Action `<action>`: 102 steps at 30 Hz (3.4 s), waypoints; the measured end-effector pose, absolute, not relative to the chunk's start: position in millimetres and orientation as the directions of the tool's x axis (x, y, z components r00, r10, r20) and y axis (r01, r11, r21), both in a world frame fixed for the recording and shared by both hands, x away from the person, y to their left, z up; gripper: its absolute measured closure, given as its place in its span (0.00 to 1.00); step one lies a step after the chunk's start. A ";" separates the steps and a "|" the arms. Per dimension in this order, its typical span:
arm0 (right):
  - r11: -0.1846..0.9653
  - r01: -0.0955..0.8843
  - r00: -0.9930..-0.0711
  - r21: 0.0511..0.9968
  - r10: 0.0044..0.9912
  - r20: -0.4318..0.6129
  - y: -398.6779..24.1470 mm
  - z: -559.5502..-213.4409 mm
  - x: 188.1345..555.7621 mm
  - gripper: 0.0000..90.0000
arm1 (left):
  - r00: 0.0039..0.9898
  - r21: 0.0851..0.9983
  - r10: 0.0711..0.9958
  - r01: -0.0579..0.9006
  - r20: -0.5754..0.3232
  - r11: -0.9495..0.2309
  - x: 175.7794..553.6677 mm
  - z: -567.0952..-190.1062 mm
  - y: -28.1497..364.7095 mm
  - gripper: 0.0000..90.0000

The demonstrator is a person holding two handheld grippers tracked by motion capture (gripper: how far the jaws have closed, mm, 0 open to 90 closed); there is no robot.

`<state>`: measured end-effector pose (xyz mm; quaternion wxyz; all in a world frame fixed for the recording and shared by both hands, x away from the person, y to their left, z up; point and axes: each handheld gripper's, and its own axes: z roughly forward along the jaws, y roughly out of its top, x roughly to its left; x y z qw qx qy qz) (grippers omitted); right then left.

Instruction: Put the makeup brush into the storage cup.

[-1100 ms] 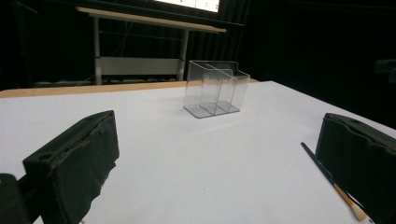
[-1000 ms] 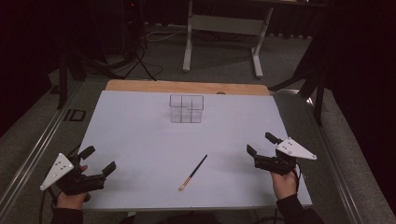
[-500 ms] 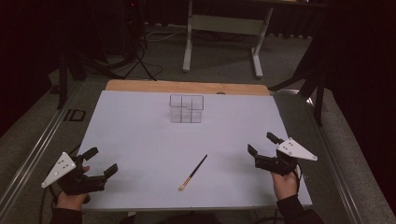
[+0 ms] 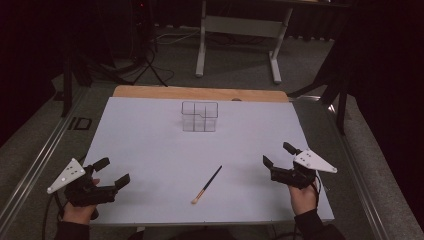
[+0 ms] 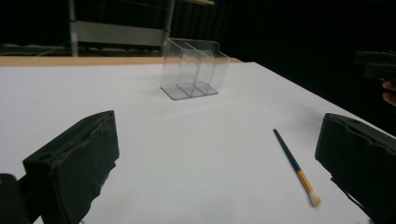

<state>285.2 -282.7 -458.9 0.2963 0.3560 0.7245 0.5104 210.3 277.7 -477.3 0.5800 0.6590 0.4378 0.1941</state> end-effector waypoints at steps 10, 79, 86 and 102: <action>0.234 0.210 -0.581 0.949 0.811 -0.071 -279.4 -458.6 284.4 0.15 | 0.563 0.936 0.796 0.353 -0.223 0.012 219.0 -445.0 268.5 0.00; 0.236 0.198 -0.602 0.951 0.795 -0.072 -277.2 -456.3 282.1 0.15 | 0.640 0.526 0.725 0.721 -0.255 -0.452 283.2 -458.9 62.7 0.03; 0.234 0.197 -0.603 0.952 0.795 -0.071 -277.7 -456.2 282.3 0.15 | 0.629 0.453 0.745 0.743 -0.223 -0.492 285.2 -469.6 46.3 0.05; 0.234 0.196 -0.607 0.952 0.792 -0.070 -277.5 -456.1 281.9 0.15 | 0.630 0.317 0.752 0.765 -0.194 -0.560 295.9 -492.4 19.1 0.46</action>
